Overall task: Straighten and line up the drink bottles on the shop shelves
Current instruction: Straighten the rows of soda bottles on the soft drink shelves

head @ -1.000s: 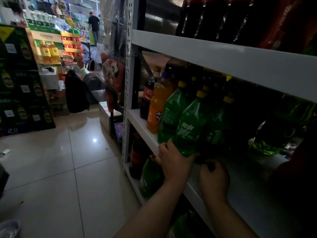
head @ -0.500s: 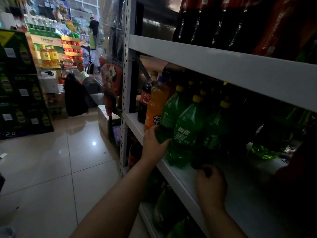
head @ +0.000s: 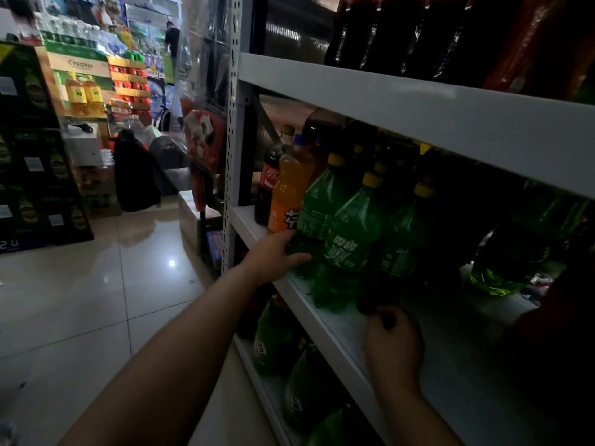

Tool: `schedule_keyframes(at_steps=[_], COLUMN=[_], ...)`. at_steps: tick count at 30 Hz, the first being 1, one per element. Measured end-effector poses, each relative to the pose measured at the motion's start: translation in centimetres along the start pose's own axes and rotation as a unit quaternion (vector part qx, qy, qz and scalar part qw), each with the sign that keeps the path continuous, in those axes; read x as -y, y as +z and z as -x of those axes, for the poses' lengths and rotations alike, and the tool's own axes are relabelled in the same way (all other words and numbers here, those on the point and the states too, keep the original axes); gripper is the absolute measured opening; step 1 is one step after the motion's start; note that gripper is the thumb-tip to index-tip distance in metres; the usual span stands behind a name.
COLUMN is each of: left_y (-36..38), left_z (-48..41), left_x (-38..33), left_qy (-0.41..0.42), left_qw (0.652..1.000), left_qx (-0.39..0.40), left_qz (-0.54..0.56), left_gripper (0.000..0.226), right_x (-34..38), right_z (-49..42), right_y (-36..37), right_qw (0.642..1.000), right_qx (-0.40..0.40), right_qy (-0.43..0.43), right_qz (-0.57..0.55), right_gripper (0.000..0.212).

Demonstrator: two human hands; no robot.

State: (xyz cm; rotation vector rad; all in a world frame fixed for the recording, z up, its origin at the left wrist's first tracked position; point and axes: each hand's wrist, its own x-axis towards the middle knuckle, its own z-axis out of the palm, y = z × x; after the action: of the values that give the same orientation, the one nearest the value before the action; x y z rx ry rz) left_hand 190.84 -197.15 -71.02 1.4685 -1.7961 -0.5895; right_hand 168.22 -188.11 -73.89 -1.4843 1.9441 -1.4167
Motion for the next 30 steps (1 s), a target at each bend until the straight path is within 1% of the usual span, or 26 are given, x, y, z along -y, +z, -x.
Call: schedule_keyframes(at_steps=[1, 3, 4, 5, 7, 8, 9, 11, 12, 13, 15, 17, 19, 20, 22, 23, 24, 25, 26, 27, 28, 29, 30], left_y=[-0.8, -1.6, -1.6, -1.4, -0.6, -0.1, 0.4, 0.8, 0.6, 0.0, -1.7, -3.9, -5.5, -5.9, -6.1, -6.0, -6.0, -5.9, -6.0, -6.2, -6.4, -6.7, -7.1], left_z=[-0.2, -0.5, -0.5, -0.3, 0.2, 0.6, 0.9, 0.9, 0.7, 0.2, -1.1, -2.7, -4.2, -4.8, -5.5, -5.7, -6.1, -6.2, -6.3, -6.3, -6.4, -6.5, -6.7], left_x=[-0.2, -0.7, -1.1, -1.4, -2.1, -2.5, -3.0, -4.4, -5.1, -5.8, -7.3, -8.8, -10.4, -11.1, -11.9, -11.9, -11.9, -11.7, -11.7, -11.7, -11.7, -11.6, -11.5], left_qy=[0.005, 0.015, 0.013, 0.009, 0.01, 0.018, 0.029, 0.042, 0.048, 0.059, 0.091, 0.106, 0.104, 0.101, 0.093, 0.088, 0.083, 0.077, 0.07, 0.069, 0.076, 0.09, 0.106], left_qw=[0.998, 0.986, 0.982, 0.983, 0.993, 0.994, 0.989, 0.964, 0.949, 0.936, 0.923, 0.93, 0.949, 0.958, 0.971, 0.975, 0.978, 0.979, 0.979, 0.979, 0.979, 0.979, 0.982], left_qx=[0.021, 0.03, 0.021, 0.007, -0.048, -0.091, -0.142, -0.244, -0.288, -0.322, -0.349, -0.332, -0.289, -0.268, -0.22, -0.2, -0.187, -0.185, -0.188, -0.191, -0.189, -0.18, -0.159], left_qz=[-0.059, -0.166, -0.187, -0.182, -0.109, -0.055, 0.004, 0.097, 0.121, 0.132, 0.136, 0.118, 0.066, 0.035, -0.02, -0.036, -0.044, -0.043, -0.037, -0.029, -0.022, -0.016, -0.011], left_gripper=[0.053, 0.047, 0.046, 0.048, 0.06, 0.064, 0.063, 0.055, 0.053, 0.053, 0.052, 0.053, 0.05, 0.049, 0.056, 0.058, 0.056, 0.053, 0.049, 0.045, 0.042, 0.04, 0.038], right_x=[0.0, -0.1, -0.1, -0.2, -0.3, -0.2, -0.1, 0.0, 0.1, 0.2, 0.4, 0.6, 0.7, 0.8, 1.2, 1.4, 1.7, 2.0, 2.2, 2.1, 2.0, 2.1, 2.3], right_z=[0.0, 0.0, 0.0, 0.0, 0.1, 0.1, 0.2, 0.2, 0.3, 0.3, 0.2, 0.0, -0.2, -0.3, -0.2, -0.2, -0.2, -0.1, -0.1, -0.2, -0.1, -0.1, -0.1], right_y=[0.0, 0.0, 0.0, -0.1, -0.4, -0.5, -0.6, -0.8, -0.9, -0.9, -0.9, -0.8, -0.6, -0.6, -0.4, -0.3, -0.3, -0.2, -0.1, 0.0, 0.1, 0.2, 0.3], right_qw=[1.0, 1.0, 1.0, 1.0, 1.0, 1.0, 1.0, 0.999, 0.999, 0.999, 0.999, 0.999, 0.998, 0.997, 0.994, 0.993, 0.993, 0.996, 0.997, 0.997, 0.997, 0.996, 0.997], right_qx=[0.001, 0.003, 0.004, 0.005, 0.006, 0.007, 0.009, 0.012, 0.014, 0.017, 0.025, 0.023, 0.002, -0.014, -0.049, -0.061, -0.062, -0.041, -0.03, -0.031, -0.029, -0.025, -0.02], right_qy=[0.002, 0.001, -0.002, -0.005, -0.013, -0.016, -0.018, -0.018, -0.016, -0.015, -0.016, -0.013, -0.02, -0.032, -0.061, -0.074, -0.078, -0.069, -0.064, -0.053, -0.039, -0.024, -0.008], right_qz=[0.001, 0.001, 0.001, 0.001, 0.005, 0.009, 0.015, 0.027, 0.031, 0.032, 0.036, 0.039, 0.052, 0.062, 0.072, 0.07, 0.059, 0.036, 0.032, 0.041, 0.059, 0.077, 0.078], right_gripper=[0.015, 0.014, 0.014, 0.014, 0.013, 0.012, 0.012, 0.011, 0.012, 0.013, 0.015, 0.016, 0.017, 0.017, 0.011, 0.012, 0.023, 0.038, 0.047, 0.048, 0.042, 0.031, 0.021])
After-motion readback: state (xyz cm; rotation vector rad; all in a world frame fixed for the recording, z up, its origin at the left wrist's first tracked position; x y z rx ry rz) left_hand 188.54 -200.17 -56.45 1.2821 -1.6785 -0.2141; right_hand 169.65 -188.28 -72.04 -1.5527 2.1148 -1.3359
